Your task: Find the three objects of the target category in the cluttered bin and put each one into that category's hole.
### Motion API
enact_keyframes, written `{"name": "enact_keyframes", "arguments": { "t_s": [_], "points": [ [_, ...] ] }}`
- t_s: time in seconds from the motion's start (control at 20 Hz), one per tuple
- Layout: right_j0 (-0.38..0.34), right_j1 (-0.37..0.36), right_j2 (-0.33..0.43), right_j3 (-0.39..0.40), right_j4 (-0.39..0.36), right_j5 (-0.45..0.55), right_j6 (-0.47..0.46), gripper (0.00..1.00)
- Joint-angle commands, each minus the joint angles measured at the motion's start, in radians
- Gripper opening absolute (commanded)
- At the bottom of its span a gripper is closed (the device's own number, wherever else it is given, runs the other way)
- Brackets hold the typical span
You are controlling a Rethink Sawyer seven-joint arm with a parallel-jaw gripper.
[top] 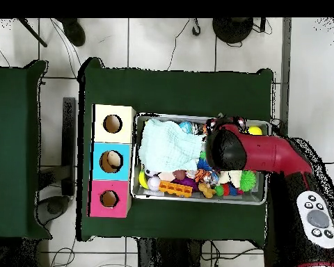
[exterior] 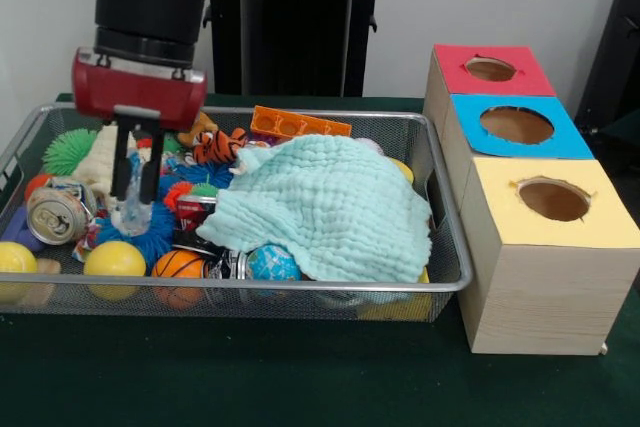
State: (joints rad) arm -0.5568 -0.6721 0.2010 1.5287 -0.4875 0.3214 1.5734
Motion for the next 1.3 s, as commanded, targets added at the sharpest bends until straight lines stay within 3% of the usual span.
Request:
{"name": "enact_keyframes", "arguments": {
  "t_s": [0.05, 0.35, 0.75, 1.3],
  "points": [
    [0.031, -0.1, -0.011, 0.166, 0.083, 0.168, 0.125, 0.0],
    [0.033, -0.153, -0.002, 0.278, 0.154, 0.147, 0.145, 0.0],
    [0.076, -0.281, -0.031, 0.448, 0.237, 0.131, 0.181, 0.0],
    [0.15, -0.251, -0.068, 0.585, 0.333, -0.052, 0.295, 0.0]
  ]
}}
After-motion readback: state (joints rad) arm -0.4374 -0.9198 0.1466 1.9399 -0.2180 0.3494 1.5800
